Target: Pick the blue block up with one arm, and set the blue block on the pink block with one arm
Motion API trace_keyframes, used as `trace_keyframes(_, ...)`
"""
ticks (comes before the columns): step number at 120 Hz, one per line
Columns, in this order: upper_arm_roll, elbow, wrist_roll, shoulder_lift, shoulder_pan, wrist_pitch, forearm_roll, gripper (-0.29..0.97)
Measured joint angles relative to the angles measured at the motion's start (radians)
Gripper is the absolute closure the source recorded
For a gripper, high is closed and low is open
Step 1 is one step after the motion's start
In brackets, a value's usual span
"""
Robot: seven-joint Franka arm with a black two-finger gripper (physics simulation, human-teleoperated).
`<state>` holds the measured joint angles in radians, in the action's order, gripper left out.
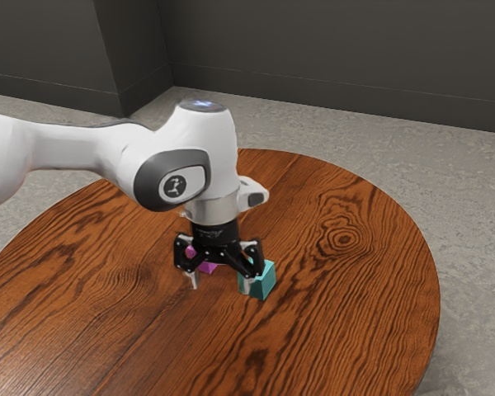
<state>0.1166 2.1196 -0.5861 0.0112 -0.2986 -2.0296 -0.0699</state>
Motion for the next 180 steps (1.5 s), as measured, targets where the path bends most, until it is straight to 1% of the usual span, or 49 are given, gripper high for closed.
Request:
trace_keyframes(20, 0.001, 0.007, 0.211, -0.027, -0.021, -0.079, -0.019, 0.0)
trace_keyframes(31, 0.001, 0.095, 0.302, 0.025, -0.029, -0.123, -0.042, 0.0)
trace_keyframes(42, 0.001, 0.12, 0.38, 0.041, -0.019, -0.152, -0.054, 0.0)
trace_keyframes(74, 0.001, 0.086, 0.552, -0.045, 0.063, -0.202, -0.067, 0.0)
trace_keyframes(88, 0.001, 0.079, 0.605, -0.063, 0.06, -0.216, -0.078, 0.0)
trace_keyframes(107, -0.001, 0.077, 0.597, -0.093, 0.003, -0.23, -0.143, 0.0)
trace_keyframes(120, -0.009, 0.067, 0.577, -0.105, 0.022, -0.235, -0.157, 0.0)
trace_keyframes(126, -0.01, 0.046, 0.57, -0.123, 0.032, -0.236, -0.155, 0.0)
trace_keyframes(143, -0.017, -0.053, 0.558, -0.223, 0.031, -0.237, -0.139, 0.0)
trace_keyframes(158, -0.032, -0.099, 0.565, -0.265, 0.072, -0.236, -0.119, 0.0)
trace_keyframes(180, -0.046, -0.145, 0.598, -0.313, 0.087, -0.234, -0.097, 0.0)
